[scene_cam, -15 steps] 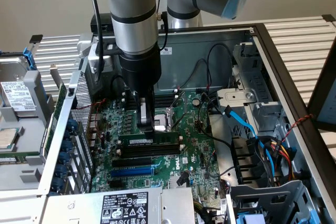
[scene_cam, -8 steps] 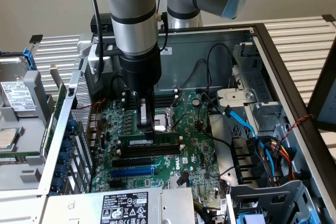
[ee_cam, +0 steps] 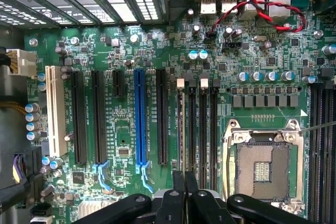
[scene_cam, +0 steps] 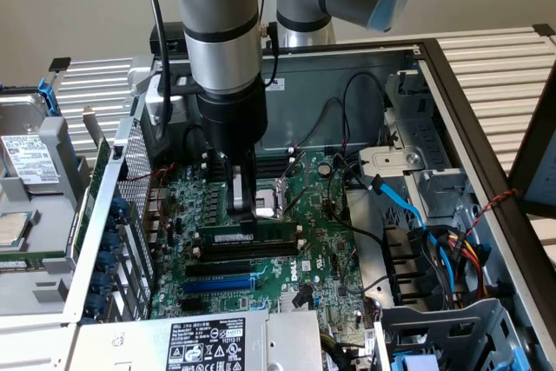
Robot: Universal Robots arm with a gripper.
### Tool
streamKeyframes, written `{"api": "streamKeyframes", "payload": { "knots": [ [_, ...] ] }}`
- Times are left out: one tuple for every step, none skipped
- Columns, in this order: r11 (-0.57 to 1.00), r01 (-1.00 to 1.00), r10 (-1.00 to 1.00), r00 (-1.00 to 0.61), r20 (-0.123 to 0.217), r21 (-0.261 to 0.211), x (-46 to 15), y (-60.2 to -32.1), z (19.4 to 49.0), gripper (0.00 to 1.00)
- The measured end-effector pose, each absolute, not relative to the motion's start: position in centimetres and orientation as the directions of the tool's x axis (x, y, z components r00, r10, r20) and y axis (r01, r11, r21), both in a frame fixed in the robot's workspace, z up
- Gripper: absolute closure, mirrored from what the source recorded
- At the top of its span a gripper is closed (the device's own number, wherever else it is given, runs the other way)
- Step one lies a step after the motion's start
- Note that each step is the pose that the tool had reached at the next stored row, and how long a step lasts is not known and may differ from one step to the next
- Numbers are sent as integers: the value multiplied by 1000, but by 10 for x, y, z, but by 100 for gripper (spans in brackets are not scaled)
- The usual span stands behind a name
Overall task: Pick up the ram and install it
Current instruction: 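Insert the ram into the slot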
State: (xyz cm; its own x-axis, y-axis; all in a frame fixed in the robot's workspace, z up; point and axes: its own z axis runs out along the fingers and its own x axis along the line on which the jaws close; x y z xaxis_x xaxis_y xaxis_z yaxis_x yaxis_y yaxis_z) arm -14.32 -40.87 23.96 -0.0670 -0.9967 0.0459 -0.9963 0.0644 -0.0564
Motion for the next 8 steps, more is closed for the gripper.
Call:
{"api": "streamKeyframes", "payload": {
  "knots": [
    [65, -996, -997, -68, 46, -56, -143, -409, 239, 88],
    [66, -996, -997, -69, 46, -56, -143, -409, 239, 88],
    [66, -996, -997, -69, 46, -56, -143, -409, 239, 88],
    [66, -996, -997, -69, 46, -56, -143, -409, 239, 88],
    [66, -996, -997, -69, 46, -56, -143, -409, 239, 88],
    [66, -996, -997, -69, 46, -56, -142, -409, 239, 88],
    [66, -996, -997, -69, 46, -56, -142, -409, 239, 88],
    [66, -996, -997, -69, 46, -56, -142, -409, 239, 88]
  ]
}}
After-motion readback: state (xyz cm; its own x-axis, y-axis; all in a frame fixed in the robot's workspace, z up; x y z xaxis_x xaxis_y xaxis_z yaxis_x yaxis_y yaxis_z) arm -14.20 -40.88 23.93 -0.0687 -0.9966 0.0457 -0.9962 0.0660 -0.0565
